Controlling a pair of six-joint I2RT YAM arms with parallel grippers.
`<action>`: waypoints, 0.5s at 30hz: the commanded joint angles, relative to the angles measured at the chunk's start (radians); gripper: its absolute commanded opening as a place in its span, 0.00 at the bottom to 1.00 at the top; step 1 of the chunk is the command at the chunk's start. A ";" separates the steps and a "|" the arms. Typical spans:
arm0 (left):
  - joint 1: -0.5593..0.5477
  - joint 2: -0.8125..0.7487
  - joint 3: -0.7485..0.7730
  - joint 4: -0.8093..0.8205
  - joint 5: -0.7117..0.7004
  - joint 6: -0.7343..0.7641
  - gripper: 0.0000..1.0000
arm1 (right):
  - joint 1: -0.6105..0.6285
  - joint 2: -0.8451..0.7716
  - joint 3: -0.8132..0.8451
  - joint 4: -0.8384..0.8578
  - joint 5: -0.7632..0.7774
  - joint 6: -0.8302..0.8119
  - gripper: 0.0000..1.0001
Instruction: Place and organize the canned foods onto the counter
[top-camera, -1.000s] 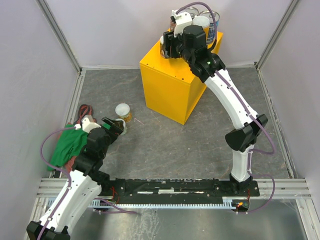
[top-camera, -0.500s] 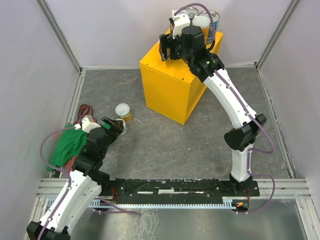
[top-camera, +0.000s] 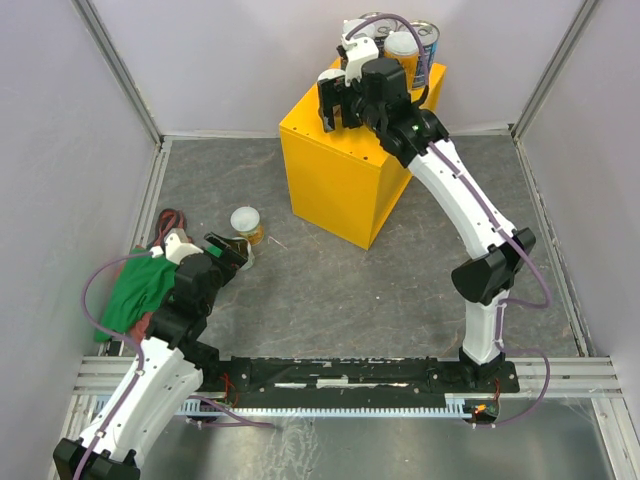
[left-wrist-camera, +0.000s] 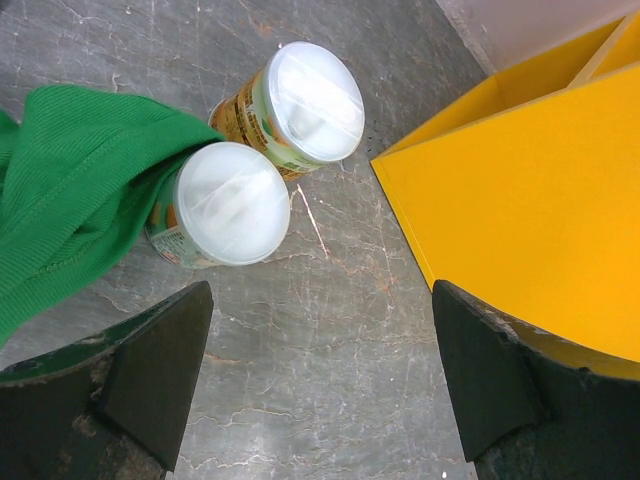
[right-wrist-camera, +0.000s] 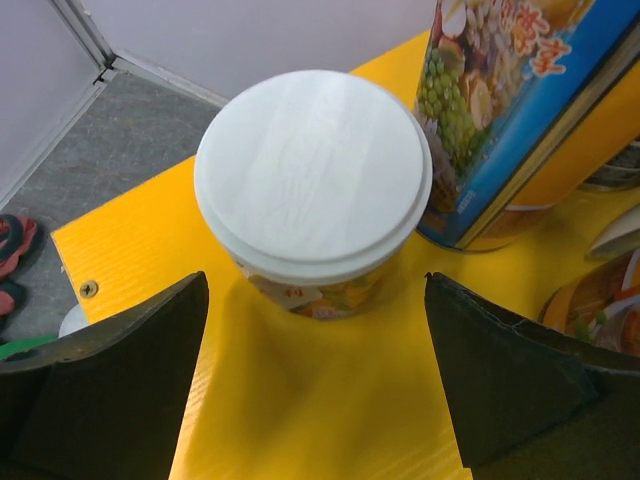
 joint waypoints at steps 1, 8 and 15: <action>0.006 -0.001 0.027 0.049 -0.002 0.018 0.96 | 0.004 -0.119 -0.048 0.055 -0.015 0.017 0.96; 0.006 -0.001 0.028 0.042 -0.002 0.016 0.96 | 0.045 -0.248 -0.209 0.116 -0.003 0.019 0.96; 0.005 -0.018 0.017 0.032 0.002 0.005 0.96 | 0.136 -0.396 -0.381 0.145 0.052 -0.007 0.94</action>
